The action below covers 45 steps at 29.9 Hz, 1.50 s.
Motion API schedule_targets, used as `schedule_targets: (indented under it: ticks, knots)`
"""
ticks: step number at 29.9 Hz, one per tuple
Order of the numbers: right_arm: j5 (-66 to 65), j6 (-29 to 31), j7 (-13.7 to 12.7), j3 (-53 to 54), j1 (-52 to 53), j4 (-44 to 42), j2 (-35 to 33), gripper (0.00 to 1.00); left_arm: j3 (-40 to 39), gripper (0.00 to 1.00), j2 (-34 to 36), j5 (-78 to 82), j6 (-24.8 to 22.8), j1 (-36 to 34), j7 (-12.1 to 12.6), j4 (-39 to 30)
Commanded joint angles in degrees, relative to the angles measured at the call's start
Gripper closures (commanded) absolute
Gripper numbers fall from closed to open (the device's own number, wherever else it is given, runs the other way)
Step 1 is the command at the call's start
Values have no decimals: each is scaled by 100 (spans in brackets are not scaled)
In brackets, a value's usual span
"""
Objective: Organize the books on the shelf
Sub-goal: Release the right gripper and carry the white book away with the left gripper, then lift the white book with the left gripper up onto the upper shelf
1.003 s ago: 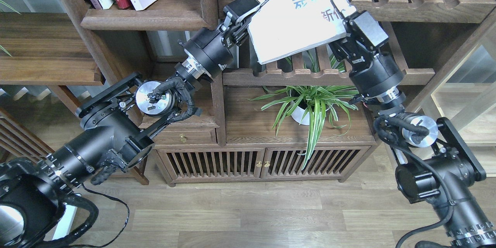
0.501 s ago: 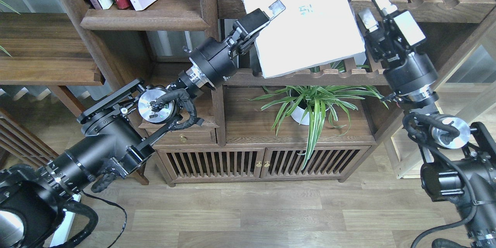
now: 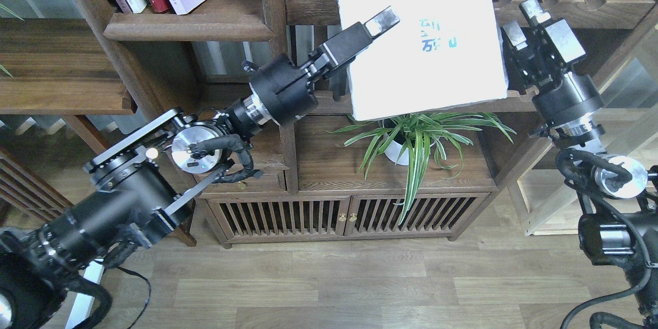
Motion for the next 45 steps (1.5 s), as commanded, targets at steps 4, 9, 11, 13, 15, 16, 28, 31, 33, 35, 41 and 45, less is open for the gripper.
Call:
schedule_targets:
  ticks: [4,9,11,13,15,16,28,31,33,35,41,45]
  knots:
    - [-170,-13,2,-1,12,-248,-174,17,-42,100,784,400,0,83,1,-335]
    - [-548,-58,2,-9,21,-538,-315,13,-279,100,1320,751,0,118,-8,-563]
    - [-628,-58,2,-9,21,-617,-333,13,-376,100,1566,787,0,197,1,-713]
    - [-654,-66,-7,-18,21,-696,-333,12,-473,100,1838,787,0,241,-8,-871]
    - [-663,-93,-7,-45,30,-775,-341,12,-543,100,2076,787,0,311,1,-985]
    - [-663,-145,-7,-62,39,-802,-341,12,-596,100,2242,787,0,338,1,-1056]
    - [-856,-506,2,-132,285,-1065,-280,7,-1351,100,3438,787,0,830,10,-1627]
    - [-927,-506,2,-141,302,-1171,-262,7,-1624,100,3702,769,0,918,106,-1698]
    - [-944,-515,2,-141,302,-1232,-236,6,-1800,100,3860,769,0,1005,124,-1698]
    - [-944,-523,2,-150,302,-1285,-227,6,-1958,100,4071,769,0,1085,133,-1689]
    - [-944,-523,10,-335,355,-1382,-227,5,-2476,100,4485,734,0,1331,133,-1628]
    - [-944,-523,10,-352,399,-1417,-218,5,-2687,100,4607,734,0,1375,194,-1584]
